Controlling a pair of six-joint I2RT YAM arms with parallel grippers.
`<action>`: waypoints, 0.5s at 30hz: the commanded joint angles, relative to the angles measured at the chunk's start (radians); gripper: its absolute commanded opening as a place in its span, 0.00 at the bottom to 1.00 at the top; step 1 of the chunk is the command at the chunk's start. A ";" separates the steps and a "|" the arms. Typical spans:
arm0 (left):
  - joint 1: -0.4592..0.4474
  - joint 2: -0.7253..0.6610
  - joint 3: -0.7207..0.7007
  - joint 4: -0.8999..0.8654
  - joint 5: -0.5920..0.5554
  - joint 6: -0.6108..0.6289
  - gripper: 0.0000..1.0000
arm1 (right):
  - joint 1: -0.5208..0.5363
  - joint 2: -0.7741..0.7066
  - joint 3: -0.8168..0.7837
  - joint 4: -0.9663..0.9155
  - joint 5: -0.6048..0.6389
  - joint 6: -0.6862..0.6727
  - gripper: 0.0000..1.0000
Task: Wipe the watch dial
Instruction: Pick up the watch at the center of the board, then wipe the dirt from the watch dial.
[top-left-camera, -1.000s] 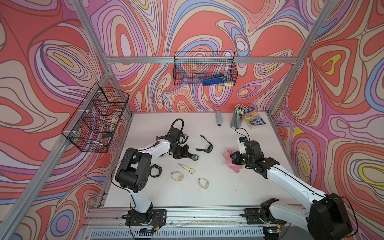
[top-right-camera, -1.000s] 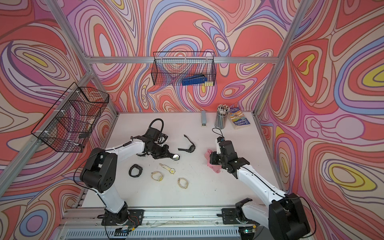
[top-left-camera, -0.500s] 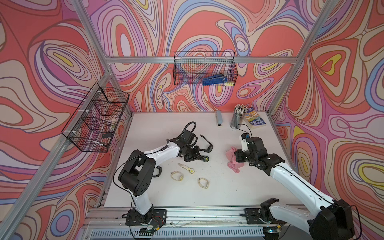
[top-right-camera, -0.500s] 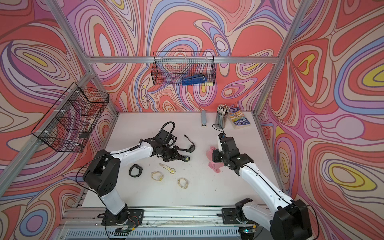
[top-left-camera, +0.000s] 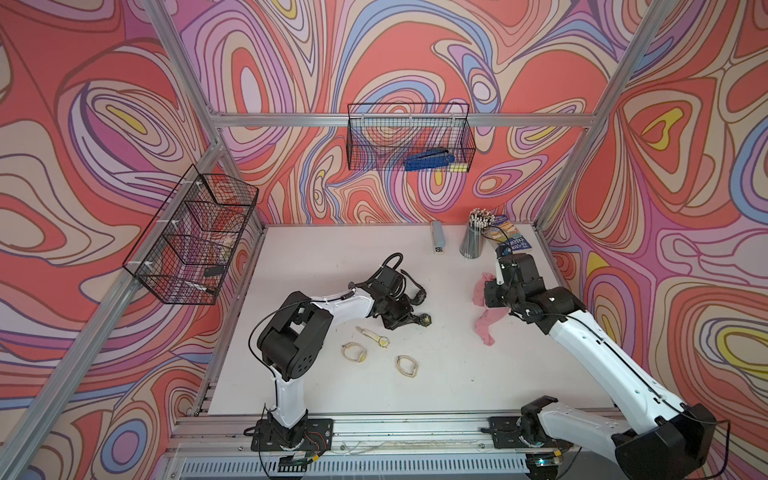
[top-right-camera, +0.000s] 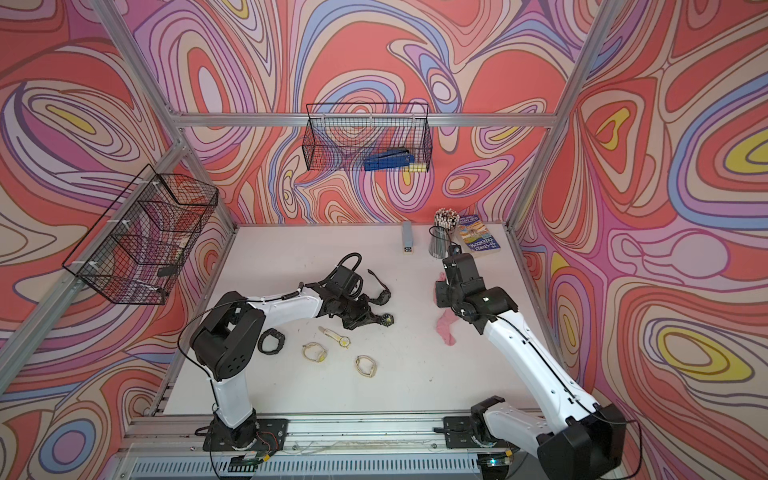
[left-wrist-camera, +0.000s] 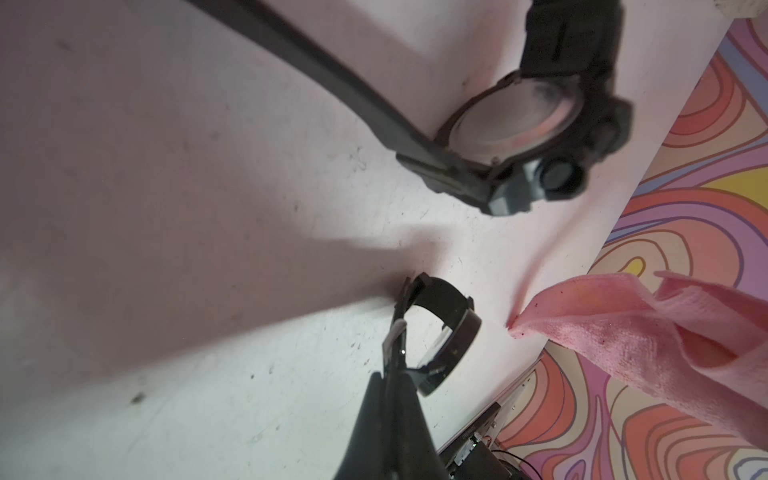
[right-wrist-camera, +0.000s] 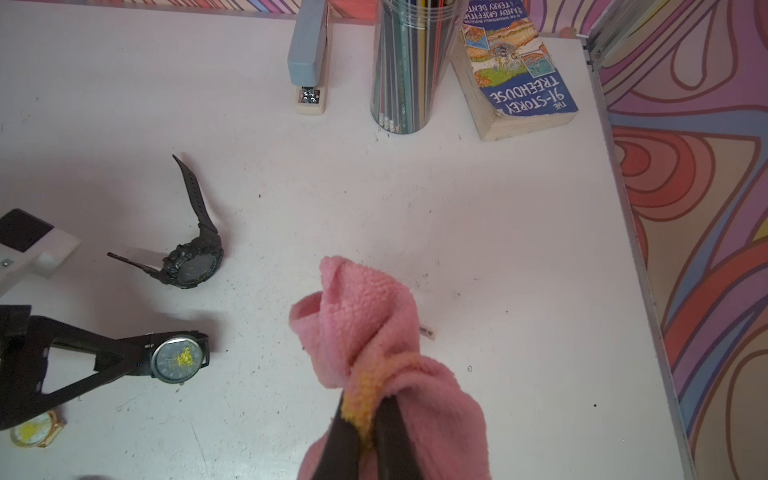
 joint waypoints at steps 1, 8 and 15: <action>-0.016 0.035 -0.009 0.068 0.032 -0.087 0.00 | 0.068 0.045 -0.012 0.035 0.014 0.000 0.00; -0.021 0.050 -0.012 0.075 0.042 -0.099 0.00 | 0.191 0.131 -0.180 0.320 -0.220 0.113 0.00; -0.024 0.064 0.003 0.066 0.048 -0.103 0.00 | 0.251 0.245 -0.198 0.416 -0.310 0.129 0.00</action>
